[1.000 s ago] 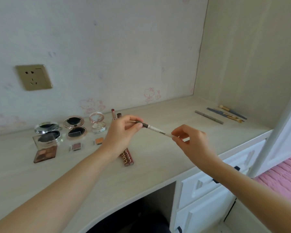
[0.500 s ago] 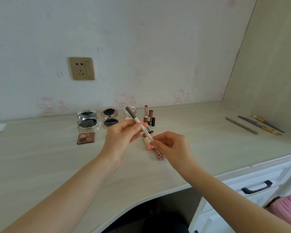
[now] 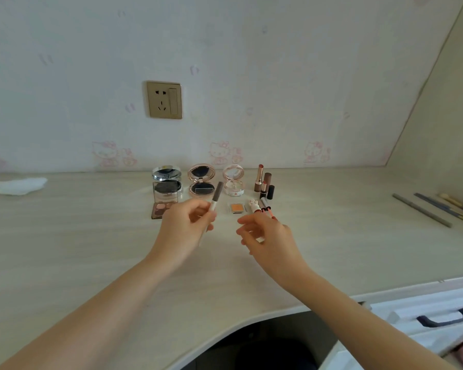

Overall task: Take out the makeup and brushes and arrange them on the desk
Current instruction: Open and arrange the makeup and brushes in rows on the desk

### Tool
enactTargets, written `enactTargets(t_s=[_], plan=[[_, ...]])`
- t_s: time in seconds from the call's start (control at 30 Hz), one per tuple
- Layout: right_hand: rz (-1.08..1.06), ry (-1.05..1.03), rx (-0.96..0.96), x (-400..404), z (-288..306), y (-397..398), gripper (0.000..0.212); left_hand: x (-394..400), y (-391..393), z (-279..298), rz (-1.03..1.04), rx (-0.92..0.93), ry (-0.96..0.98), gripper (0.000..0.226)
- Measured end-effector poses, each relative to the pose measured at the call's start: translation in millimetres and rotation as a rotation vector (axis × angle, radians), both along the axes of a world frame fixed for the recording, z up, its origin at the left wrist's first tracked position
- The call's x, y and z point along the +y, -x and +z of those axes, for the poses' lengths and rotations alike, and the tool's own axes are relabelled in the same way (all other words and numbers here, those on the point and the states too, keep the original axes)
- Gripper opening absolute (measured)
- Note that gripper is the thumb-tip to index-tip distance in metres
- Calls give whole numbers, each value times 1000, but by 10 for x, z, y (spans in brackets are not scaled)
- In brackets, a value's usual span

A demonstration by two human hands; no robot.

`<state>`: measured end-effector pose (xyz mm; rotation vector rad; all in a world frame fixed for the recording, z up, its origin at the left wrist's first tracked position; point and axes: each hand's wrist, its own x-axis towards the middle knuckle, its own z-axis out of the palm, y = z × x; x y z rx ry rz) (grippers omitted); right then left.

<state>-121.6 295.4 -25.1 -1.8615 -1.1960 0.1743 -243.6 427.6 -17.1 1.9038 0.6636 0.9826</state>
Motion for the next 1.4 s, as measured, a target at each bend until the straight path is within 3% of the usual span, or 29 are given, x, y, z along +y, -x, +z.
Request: enactTargets(t_s=[0.13, 0.3, 0.47, 0.57, 0.67, 0.8, 0.9, 1.4], plan=[[9, -29, -141, 61, -54, -19, 37, 14, 61, -106, 47, 158, -285, 9], [20, -3, -466, 130, -80, -52, 50, 14, 124, -183, 25, 275, -526, 16], [39, 11, -548, 134, -154, 16, 32, -20, 173, -199, 11, 322, -711, 14], [17, -81, -644, 118, -179, 26, 17, -44, 184, -192, -8, 362, -828, 12], [12, -100, -674, 103, -196, 19, 14, -95, 173, -179, -5, 412, -926, 10], [43, -126, -729, 100, -226, 12, 15, -99, 154, -195, 32, 478, -964, 23], [72, -116, -722, 98, -253, 0, 23, -58, 155, -230, 26, 590, -889, 33], [160, -110, -717, 77, -230, 7, 26, 39, 145, -276, 45, 653, -860, 59]])
